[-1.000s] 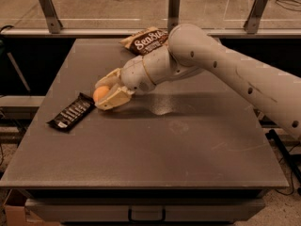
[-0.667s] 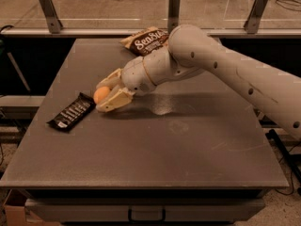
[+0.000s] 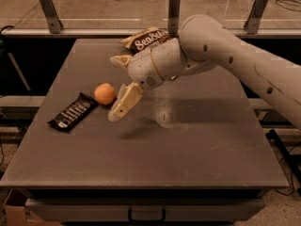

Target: Move orange near rxbar chocolate

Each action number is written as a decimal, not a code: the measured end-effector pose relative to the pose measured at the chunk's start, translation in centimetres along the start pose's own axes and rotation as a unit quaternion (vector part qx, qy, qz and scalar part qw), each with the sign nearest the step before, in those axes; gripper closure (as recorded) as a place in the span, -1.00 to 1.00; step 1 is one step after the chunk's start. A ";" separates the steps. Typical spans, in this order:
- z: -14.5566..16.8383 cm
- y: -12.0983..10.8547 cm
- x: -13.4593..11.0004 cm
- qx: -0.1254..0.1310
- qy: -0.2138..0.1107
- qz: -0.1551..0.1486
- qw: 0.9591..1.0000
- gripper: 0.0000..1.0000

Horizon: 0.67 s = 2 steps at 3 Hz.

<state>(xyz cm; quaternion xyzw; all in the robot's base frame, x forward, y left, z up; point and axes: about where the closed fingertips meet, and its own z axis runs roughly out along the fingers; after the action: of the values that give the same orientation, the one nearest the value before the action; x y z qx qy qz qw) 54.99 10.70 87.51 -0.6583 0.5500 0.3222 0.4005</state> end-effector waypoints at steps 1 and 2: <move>-6.0 0.2 -2.7 0.061 0.003 -0.016 0.998 -1.00; -14.8 0.2 -4.8 0.157 0.034 -0.032 0.987 -1.00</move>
Offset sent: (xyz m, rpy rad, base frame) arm -0.0249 -0.2192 0.2088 -0.0535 -0.3964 -0.5029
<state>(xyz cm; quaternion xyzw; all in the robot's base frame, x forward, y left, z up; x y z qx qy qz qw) 53.61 -0.13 98.65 -0.6152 0.5859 0.1964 0.4896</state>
